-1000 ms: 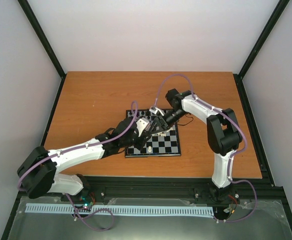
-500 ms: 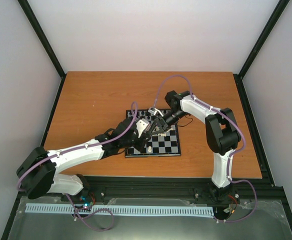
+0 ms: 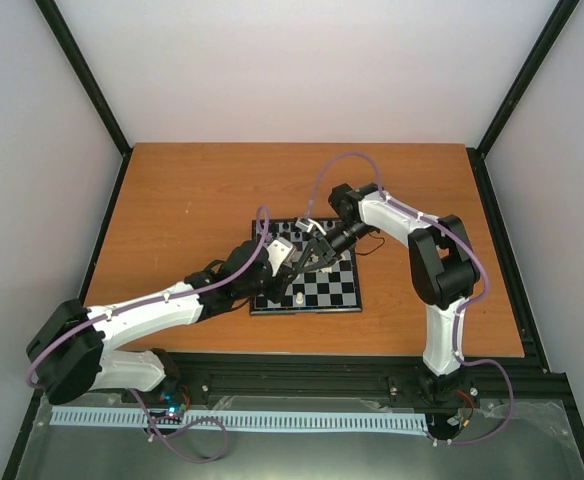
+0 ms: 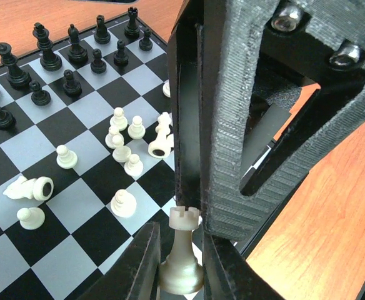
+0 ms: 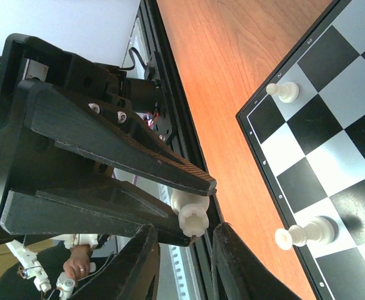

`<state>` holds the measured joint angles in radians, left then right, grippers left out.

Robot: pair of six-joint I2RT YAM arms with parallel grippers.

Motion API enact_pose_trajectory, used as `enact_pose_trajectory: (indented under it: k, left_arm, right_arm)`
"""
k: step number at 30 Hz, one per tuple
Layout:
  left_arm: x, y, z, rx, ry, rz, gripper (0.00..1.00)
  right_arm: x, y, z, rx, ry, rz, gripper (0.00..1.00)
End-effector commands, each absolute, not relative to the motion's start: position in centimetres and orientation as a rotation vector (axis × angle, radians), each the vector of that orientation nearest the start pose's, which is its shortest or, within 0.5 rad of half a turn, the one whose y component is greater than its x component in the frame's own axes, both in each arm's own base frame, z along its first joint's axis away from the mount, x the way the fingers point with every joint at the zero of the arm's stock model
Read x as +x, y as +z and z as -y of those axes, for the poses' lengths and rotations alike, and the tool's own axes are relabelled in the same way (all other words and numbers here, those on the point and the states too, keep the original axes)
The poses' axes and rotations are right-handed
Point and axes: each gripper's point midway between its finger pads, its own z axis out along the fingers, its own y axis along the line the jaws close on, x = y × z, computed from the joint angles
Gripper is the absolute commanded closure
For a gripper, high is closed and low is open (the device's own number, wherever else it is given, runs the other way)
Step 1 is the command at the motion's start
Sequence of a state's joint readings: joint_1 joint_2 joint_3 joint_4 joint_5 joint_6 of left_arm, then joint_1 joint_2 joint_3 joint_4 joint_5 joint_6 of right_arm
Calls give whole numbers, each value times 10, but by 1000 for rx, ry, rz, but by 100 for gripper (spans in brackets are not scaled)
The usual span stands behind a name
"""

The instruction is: Set up the chess pieces on the board

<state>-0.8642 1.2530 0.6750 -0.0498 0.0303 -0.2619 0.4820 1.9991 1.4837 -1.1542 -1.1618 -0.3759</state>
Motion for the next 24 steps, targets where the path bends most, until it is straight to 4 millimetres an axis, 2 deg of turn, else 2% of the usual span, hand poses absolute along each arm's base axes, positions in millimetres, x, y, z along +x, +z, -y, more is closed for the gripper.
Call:
enact_pose_trajectory:
  k: [1, 18, 24]
  left_arm:
    - [243, 161, 298, 693, -698, -2073, 91]
    - [233, 169, 303, 729, -773, -2017, 91]
    - [234, 168, 303, 730, -771, -2014, 91]
  right_arm:
    - [239, 140, -311, -1059, 1847, -2537, 75]
    - [237, 143, -317, -1003, 1978, -2514, 75]
    - [234, 144, -318, -1000, 2010, -2504, 85]
